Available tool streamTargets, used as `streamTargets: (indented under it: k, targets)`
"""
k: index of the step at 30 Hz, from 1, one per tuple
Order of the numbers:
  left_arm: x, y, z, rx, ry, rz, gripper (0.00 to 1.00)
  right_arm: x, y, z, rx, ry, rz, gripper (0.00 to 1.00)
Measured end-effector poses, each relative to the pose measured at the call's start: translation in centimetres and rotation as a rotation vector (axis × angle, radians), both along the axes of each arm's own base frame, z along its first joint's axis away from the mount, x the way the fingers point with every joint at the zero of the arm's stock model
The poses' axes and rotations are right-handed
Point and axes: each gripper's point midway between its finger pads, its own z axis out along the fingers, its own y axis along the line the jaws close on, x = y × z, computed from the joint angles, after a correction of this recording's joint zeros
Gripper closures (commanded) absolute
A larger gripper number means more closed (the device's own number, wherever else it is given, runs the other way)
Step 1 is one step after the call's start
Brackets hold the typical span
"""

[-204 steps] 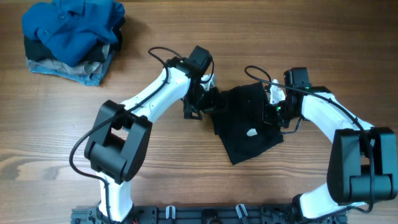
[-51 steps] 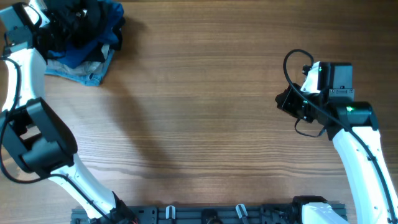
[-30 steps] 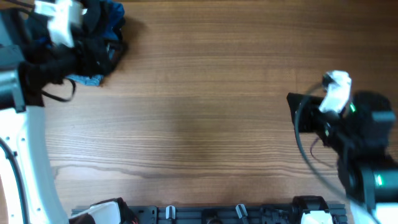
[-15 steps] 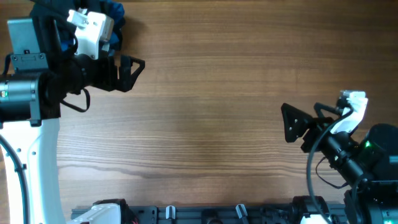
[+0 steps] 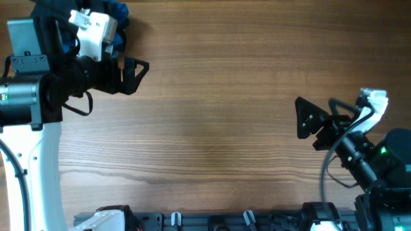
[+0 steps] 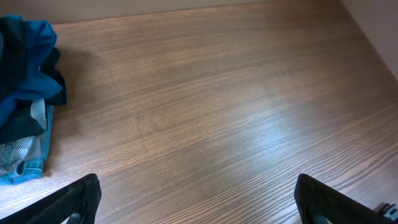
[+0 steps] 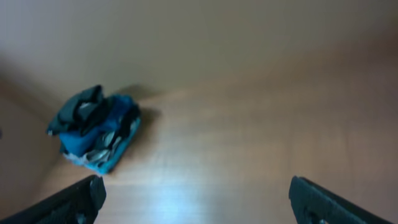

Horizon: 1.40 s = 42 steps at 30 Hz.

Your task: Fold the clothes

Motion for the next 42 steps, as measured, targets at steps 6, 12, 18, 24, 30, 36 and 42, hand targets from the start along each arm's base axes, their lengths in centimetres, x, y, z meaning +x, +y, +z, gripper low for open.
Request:
streamTargets:
  k: [6,12,18,24,30,36,42]
  targets:
    - [0.0,0.0,0.0,0.0,0.0,0.0,0.0,-1.1,2.1,-1.8,-0.263,-0.268,0.202,0.0]
    - [0.0,0.0,0.0,0.001,-0.001,0.0,0.0,-2.4,2.8,-9.6,-0.342,-0.348,0.261,0.0]
    - [0.0,0.0,-0.1,0.001,0.001,-0.002,0.0,-2.0,3.2,-14.2,-0.38,-0.483,0.265,0.0]
    - [0.0,0.0,-0.1,0.002,0.001,-0.002,0.0,-1.5,4.1,-16.4,-0.385,-0.516,0.285,0.0]
    - [0.0,0.0,-0.1,0.002,0.001,-0.002,0.0,-1.4,4.1,-16.0,-0.389,-0.53,0.263,0.0]
    - [0.0,0.0,-0.1,0.002,0.001,-0.002,0.0,-1.3,3.9,-15.9,-0.392,-0.527,0.251,0.0]
    - [0.0,0.0,-0.1,0.002,0.001,-0.002,0.0,-1.2,3.8,-15.9,-0.394,-0.526,0.245,0.0]
